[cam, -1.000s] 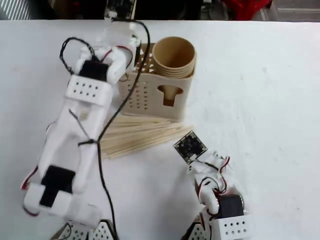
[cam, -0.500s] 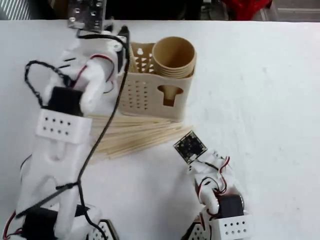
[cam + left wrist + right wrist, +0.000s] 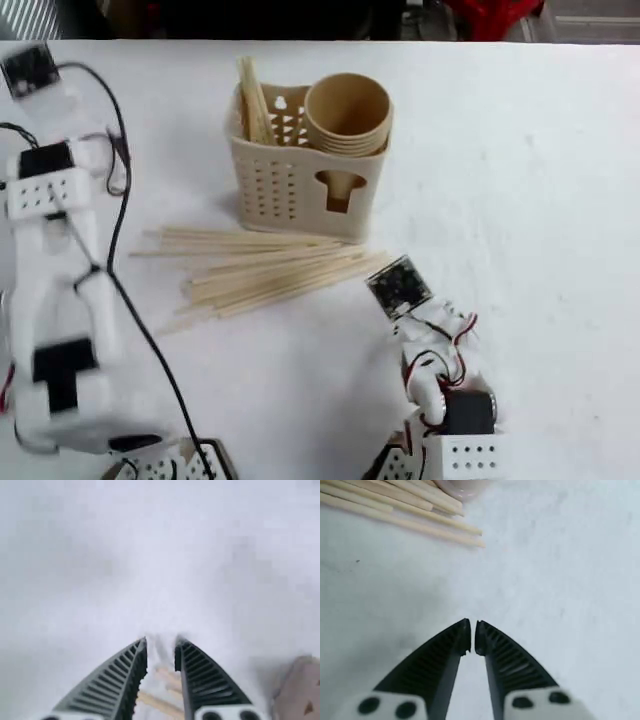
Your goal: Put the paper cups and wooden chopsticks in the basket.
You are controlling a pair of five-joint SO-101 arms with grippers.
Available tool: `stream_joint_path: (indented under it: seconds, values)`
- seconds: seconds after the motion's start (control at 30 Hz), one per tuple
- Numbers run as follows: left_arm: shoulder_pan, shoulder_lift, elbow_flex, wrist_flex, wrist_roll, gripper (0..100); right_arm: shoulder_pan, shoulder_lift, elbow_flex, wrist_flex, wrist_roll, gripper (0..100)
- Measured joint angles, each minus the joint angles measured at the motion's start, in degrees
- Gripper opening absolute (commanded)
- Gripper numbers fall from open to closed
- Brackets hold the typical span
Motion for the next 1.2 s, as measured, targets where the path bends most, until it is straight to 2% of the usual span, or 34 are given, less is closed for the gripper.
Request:
stream_joint_path:
  seconds: [0.13,0.3,0.4,0.6,0.8,0.9,1.03,1.2]
  values:
    - [-0.18,14.24,-1.49,-2.46,1.76,11,-5.27,0.00,-4.66,5.89,0.09,4.3]
    - [-1.93,24.09,-8.44,-2.64,1.93,11,-9.76,1.23,-8.88,5.63,5.98,4.3]
    - [-2.81,26.90,-10.81,-2.64,2.02,11,-9.49,7.21,-14.07,3.16,6.68,4.3]
    - [-2.81,27.60,-11.87,-2.73,2.11,11,-14.86,32.26,-33.58,1.93,6.86,4.3]
    - [-2.81,28.04,-11.87,-2.81,2.11,11,-30.68,62.15,-49.05,1.32,7.21,4.3]
    - [-2.81,28.04,-11.87,-2.81,2.11,11,-37.10,74.46,-53.19,-1.67,9.67,8.2]
    - [-2.81,28.04,-11.87,-2.81,2.11,11,-39.38,89.67,-58.29,-5.98,11.08,10.1]
    - [-2.81,28.04,-11.87,-2.81,2.11,11,-38.77,106.29,-63.12,-13.19,13.45,9.8]
